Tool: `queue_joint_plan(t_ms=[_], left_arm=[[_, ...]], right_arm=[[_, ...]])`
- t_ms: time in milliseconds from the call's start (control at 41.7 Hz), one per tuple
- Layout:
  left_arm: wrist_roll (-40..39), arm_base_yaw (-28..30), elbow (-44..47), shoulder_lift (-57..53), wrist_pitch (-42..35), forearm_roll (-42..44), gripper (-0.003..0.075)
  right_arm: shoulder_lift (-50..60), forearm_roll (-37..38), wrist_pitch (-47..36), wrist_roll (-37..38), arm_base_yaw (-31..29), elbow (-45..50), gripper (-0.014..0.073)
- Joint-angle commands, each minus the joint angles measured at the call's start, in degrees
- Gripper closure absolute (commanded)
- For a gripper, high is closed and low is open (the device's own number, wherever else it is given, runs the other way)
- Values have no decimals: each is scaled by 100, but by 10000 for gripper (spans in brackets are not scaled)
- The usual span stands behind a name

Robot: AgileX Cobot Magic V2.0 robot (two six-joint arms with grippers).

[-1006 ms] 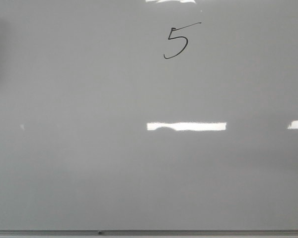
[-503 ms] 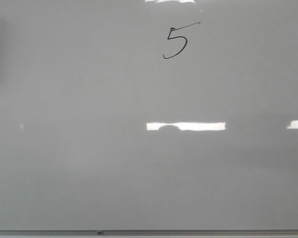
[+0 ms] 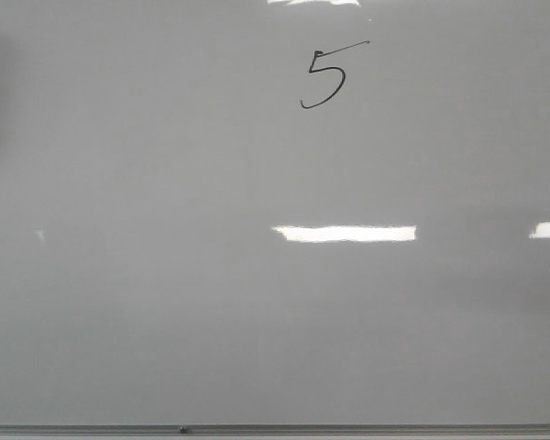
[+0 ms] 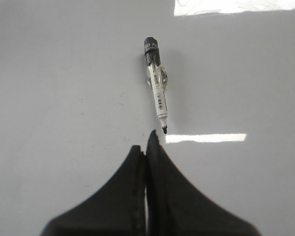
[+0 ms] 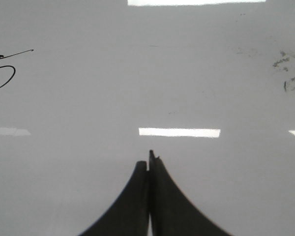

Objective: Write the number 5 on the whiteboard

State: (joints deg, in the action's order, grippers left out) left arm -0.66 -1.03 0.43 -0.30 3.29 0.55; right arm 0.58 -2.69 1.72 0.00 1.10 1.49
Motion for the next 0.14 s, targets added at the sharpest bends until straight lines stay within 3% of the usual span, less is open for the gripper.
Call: queue_joint_plan(t_ms=[0, 120], left_arm=[[8, -26, 22, -86, -474, -55, 741], [8, -26, 22, -86, -474, -55, 741]], right_arm=[[112, 76, -539, 0, 4, -80, 662], [112, 76, -539, 0, 4, -80, 662]])
